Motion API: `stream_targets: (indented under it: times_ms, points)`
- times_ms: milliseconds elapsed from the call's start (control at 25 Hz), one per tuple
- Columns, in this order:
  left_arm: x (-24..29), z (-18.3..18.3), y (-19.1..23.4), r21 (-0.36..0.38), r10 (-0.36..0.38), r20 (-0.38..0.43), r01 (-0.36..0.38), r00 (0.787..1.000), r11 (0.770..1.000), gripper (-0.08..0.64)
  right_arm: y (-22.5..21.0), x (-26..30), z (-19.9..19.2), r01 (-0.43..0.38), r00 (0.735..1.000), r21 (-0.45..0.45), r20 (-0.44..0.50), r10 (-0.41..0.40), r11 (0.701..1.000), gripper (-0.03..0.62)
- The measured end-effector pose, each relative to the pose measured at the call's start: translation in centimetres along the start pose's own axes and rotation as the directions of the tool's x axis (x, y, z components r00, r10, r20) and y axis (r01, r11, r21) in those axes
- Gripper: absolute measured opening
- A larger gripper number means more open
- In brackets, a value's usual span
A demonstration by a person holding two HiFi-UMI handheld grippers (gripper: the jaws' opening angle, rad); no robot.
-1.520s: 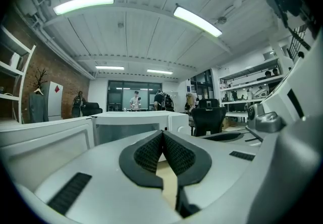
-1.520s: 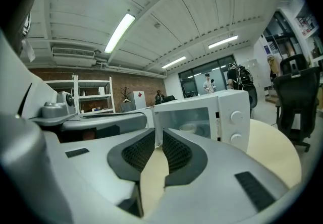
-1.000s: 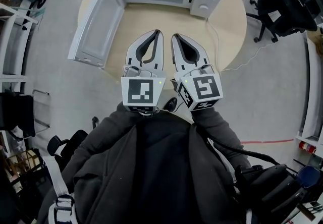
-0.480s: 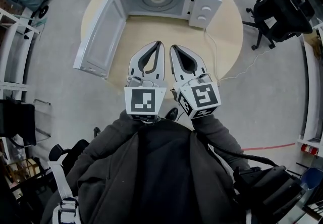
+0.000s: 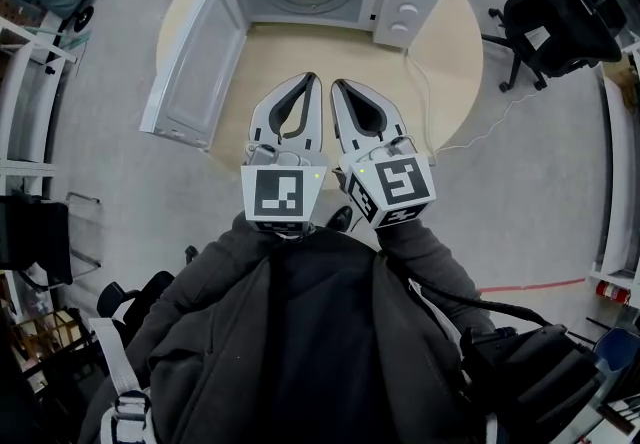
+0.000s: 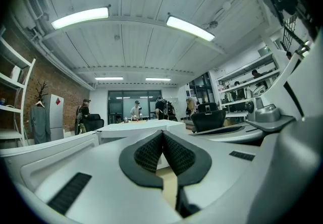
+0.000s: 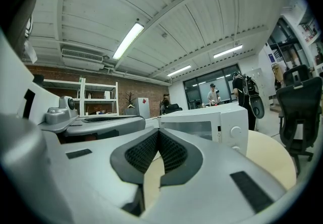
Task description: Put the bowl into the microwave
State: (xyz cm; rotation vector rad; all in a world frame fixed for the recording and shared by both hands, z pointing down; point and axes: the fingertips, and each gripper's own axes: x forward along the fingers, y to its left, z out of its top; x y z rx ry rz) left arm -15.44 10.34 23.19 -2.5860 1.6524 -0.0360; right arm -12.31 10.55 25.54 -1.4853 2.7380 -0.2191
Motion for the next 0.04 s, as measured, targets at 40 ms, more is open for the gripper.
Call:
stream_targets:
  times_ms: [40]
  points:
    - [0.1, 0.01, 0.06, 0.002, 0.001, 0.001, -0.001, 1.0, 1.0, 0.009, -0.03, 0.12, 0.01, -0.002, 1.0, 0.001, 0.0, 0.002, 1.0, 0.006]
